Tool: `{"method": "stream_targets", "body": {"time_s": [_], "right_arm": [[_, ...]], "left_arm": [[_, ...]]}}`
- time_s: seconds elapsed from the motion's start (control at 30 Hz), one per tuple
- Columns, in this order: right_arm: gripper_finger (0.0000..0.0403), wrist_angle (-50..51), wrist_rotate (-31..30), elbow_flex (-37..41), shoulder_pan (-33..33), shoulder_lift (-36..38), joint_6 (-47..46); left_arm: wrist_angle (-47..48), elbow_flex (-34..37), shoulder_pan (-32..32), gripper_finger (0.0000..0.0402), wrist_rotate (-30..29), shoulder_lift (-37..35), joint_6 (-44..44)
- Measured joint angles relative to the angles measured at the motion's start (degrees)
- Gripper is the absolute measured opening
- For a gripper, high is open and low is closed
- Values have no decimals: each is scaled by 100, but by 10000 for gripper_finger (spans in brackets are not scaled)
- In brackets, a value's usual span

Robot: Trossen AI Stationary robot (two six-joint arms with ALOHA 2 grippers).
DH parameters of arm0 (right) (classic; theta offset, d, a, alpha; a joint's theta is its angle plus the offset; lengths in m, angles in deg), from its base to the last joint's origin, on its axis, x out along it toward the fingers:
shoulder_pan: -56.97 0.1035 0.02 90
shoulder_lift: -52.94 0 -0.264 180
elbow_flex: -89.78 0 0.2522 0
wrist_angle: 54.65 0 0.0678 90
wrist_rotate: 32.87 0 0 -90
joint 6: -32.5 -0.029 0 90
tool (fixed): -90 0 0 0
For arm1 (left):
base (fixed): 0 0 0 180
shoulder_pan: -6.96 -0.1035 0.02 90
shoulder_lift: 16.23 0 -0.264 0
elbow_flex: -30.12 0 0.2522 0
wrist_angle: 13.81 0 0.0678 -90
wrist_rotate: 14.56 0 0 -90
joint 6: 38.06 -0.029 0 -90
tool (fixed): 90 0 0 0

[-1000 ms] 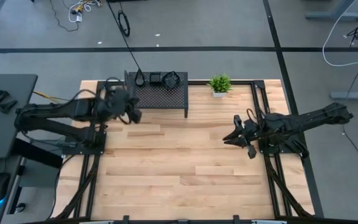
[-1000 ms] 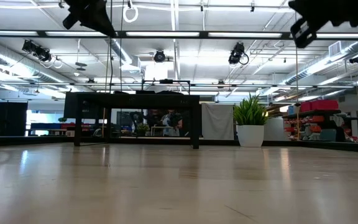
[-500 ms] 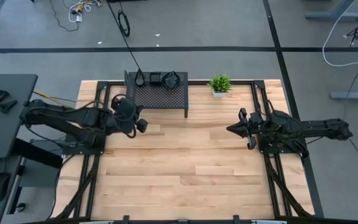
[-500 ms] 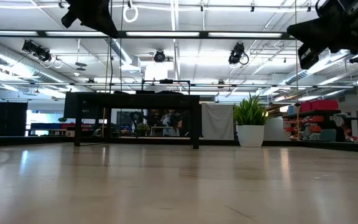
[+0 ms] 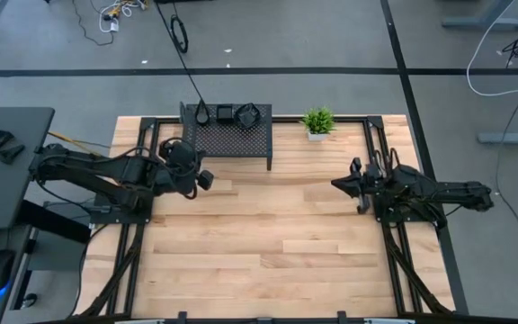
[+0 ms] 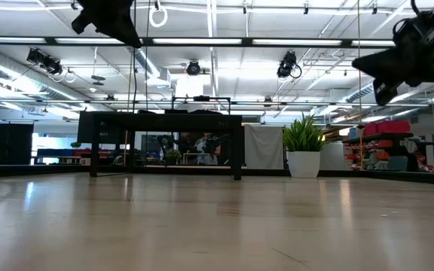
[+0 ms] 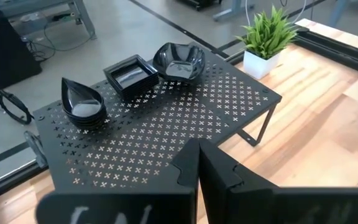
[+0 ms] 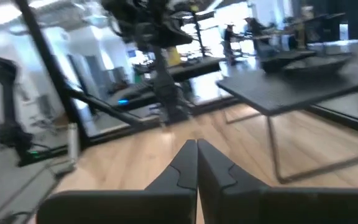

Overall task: Pick & Place Mini shaped plates
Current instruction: Return to Home Position

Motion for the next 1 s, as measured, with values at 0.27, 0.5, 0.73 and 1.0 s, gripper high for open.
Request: {"method": "stream_targets", "body": {"time_s": [0.27,0.5,0.73,1.0], "right_arm": [[3,318,-25,-2,0,-37,257],[20,340,25,-2,0,-141,336],[24,331,27,-4,0,-146,338],[24,326,26,-4,0,-146,339]], "left_arm": [[-103,400,0,9,-208,-20,162],[-1439,1458,18,4,307,-64,-76],[-4060,2599,-23,3,1690,-642,-1832],[-5077,3982,-707,2,4051,-2764,-2086]]}}
